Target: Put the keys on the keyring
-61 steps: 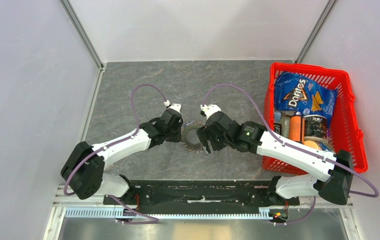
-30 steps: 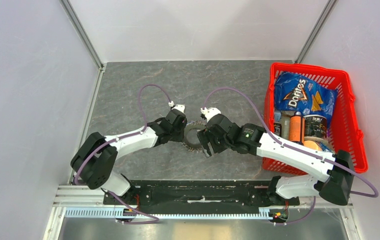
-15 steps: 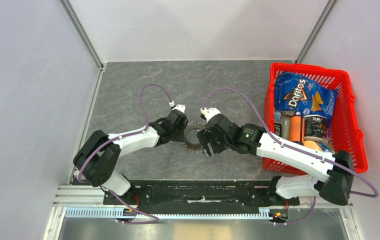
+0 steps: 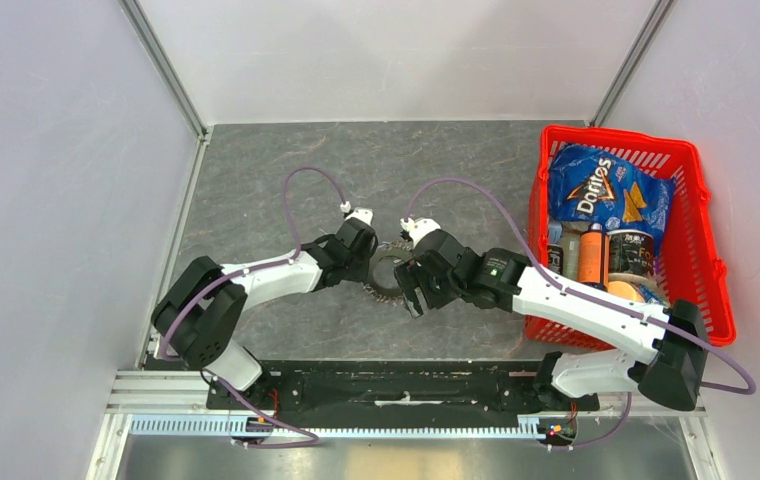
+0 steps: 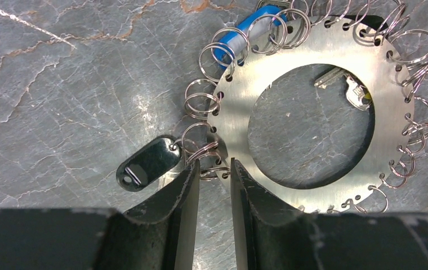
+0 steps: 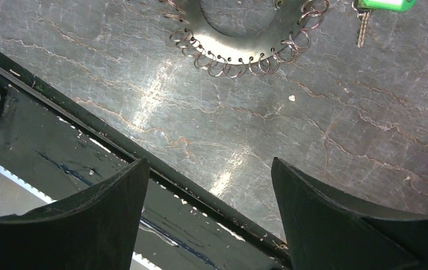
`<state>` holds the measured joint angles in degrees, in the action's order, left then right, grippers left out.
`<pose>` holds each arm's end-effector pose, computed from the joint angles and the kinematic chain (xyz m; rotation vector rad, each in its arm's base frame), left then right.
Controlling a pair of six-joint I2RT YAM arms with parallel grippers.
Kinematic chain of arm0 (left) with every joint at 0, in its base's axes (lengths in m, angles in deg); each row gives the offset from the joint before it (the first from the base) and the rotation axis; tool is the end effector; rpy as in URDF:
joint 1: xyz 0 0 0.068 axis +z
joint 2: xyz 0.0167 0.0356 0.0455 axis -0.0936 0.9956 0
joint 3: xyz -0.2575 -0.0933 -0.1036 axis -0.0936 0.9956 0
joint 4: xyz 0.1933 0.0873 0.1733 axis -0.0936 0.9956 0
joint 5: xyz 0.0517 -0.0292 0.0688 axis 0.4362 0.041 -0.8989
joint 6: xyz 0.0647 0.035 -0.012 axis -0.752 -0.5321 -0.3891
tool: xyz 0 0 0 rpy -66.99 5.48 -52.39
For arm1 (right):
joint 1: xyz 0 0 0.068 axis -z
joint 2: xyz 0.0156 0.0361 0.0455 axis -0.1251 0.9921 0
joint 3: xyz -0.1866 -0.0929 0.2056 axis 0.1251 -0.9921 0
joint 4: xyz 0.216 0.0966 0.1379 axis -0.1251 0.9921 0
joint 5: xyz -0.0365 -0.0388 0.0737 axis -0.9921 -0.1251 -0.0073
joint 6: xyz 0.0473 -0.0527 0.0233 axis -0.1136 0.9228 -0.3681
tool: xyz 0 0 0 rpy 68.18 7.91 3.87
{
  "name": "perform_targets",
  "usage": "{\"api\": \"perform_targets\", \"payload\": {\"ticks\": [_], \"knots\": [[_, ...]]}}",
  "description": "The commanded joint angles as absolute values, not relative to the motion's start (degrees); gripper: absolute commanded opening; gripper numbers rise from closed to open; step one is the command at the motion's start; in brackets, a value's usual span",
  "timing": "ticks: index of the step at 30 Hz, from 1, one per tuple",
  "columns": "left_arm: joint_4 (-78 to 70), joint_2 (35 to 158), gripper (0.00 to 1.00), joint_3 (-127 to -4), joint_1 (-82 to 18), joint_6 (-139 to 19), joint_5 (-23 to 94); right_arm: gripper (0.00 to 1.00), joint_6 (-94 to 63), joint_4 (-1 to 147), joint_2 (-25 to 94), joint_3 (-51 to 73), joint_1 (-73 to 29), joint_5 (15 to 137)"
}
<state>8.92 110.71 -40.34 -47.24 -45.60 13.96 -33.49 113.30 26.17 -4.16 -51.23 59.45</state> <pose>0.2540 -0.2081 0.1593 0.2501 2.4654 -0.2160 0.1553 0.2338 0.2808 -0.6745 2.4398 0.4090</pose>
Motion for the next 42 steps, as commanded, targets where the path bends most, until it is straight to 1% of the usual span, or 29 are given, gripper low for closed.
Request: {"api": "perform_targets", "payload": {"ticks": [1,13,20,29,38,42], "knots": [[6.2,112.3,0.33,-42.8,-47.3,-47.6,12.5,0.87,-34.4,112.0,24.7,-4.8,-51.7,59.7],[5.8,112.7,0.33,-42.4,-47.3,-47.6,12.7,0.87,-34.8,112.0,24.2,-5.5,-51.8,60.1],[6.0,110.4,0.33,-40.0,-47.3,-46.7,13.8,0.87,-34.8,112.0,24.4,-5.4,-51.9,60.1],[6.0,107.3,0.25,-36.5,-47.3,-45.7,15.5,0.87,-34.8,112.0,24.7,-5.1,-52.0,59.6],[3.0,103.9,0.18,-32.2,-47.4,-41.9,22.3,0.87,-34.8,112.5,24.6,-5.1,-51.9,59.3],[1.1,100.4,0.17,-28.4,-47.4,-39.7,24.6,0.87,-35.0,112.5,24.5,-5.1,-51.9,59.2]]}}
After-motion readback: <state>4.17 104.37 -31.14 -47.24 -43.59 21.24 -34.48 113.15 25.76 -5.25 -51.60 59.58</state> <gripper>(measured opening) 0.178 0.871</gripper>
